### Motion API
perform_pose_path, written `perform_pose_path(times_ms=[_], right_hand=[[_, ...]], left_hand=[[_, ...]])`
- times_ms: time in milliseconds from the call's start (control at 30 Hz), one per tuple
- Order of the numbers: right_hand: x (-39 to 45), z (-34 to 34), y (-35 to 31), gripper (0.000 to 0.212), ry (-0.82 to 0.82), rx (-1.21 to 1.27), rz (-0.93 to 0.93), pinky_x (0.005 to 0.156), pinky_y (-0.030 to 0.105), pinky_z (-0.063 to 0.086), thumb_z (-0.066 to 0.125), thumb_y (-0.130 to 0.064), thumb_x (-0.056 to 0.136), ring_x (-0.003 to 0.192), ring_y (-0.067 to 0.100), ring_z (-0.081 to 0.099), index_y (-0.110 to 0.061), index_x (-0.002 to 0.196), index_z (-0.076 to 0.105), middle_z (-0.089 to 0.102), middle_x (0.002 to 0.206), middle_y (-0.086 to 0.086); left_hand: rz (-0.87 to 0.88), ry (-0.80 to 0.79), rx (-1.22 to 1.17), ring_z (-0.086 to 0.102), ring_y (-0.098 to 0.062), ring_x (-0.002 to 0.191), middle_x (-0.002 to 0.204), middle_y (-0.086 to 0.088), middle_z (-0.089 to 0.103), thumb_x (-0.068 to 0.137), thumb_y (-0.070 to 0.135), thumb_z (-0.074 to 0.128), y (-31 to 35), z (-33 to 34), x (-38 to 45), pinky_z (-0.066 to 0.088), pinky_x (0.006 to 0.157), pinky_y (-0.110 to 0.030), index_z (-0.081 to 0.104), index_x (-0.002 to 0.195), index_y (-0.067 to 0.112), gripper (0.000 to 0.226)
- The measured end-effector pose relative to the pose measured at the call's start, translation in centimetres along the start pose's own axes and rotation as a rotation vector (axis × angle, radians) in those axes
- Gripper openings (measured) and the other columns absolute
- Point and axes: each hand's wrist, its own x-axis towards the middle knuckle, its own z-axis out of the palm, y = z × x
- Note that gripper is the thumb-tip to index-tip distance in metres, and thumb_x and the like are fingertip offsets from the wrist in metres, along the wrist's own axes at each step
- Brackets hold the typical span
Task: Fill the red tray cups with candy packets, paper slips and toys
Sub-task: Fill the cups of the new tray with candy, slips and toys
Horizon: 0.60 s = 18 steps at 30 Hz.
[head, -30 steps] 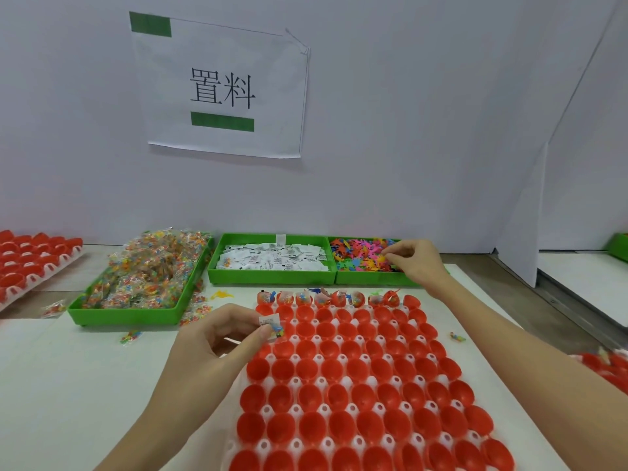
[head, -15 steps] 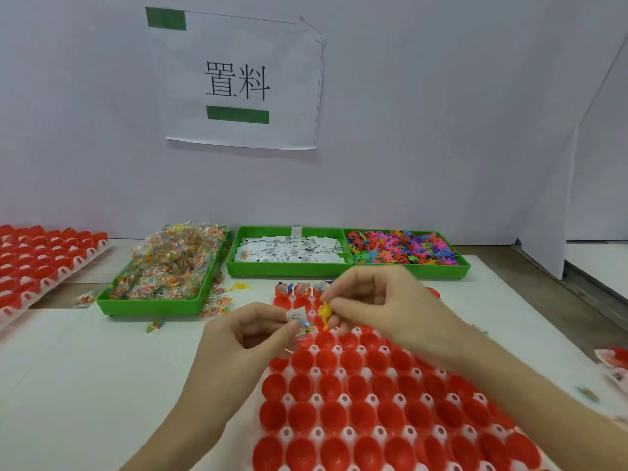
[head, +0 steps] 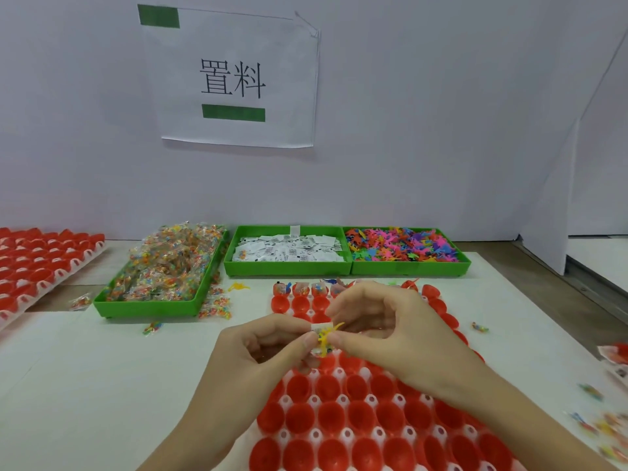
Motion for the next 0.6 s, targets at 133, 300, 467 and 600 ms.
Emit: perform_pose_path(times_ms=[133,300,467,600], right_hand=[[0.0,-0.2,-0.2,0.013,-0.06,-0.029,-0.035,0.083,0.026,0.06,0.08,-0.024,0.089,0.087,0.012,0.075,-0.025,0.102,0.079,0.078,0.092,-0.004],[0.0,-0.9,-0.4,0.011,-0.086,0.001,-0.001,0.081,0.025,0.059,0.079,-0.017,0.089,0.084,0.014,0.075,-0.017,0.1,0.079,0.078,0.089,0.0],[0.4,-5.6,0.1,0.011,0.007,0.035,0.024,0.084,0.023,0.059,0.08,-0.018,0.088,0.088,0.017,0.077,-0.018,0.099,0.08,0.08,0.093,0.002],[1.4,-11.8,4.1,0.006,0.357,0.015,0.111,0.072,0.019,0.057,0.081,-0.016,0.086,0.08,0.017,0.075,-0.016,0.092,0.08,0.079,0.085,0.004]], left_hand=[[0.046,0.056,0.025,0.073,-0.023,0.063,0.072,-0.016,0.076,0.074,0.028,0.078,-0.3,0.6,0.0,0.056,0.063,-0.02,0.078,0.086,0.022,0.013],[0.113,0.09,0.062,0.074,-0.025,0.064,0.07,-0.015,0.076,0.079,0.021,0.076,-0.5,1.4,0.1,0.057,0.065,-0.02,0.074,0.081,0.016,0.006],[0.176,-0.007,0.336,0.073,-0.012,0.088,0.092,0.006,0.078,0.094,0.042,0.058,-0.1,3.1,1.0,0.055,0.079,-0.021,0.078,0.095,0.025,0.026],[0.409,-0.297,0.872,0.055,0.001,0.119,0.117,0.023,0.067,0.099,0.063,0.04,0.8,6.0,2.6,0.038,0.104,-0.017,0.072,0.121,0.031,0.05]])
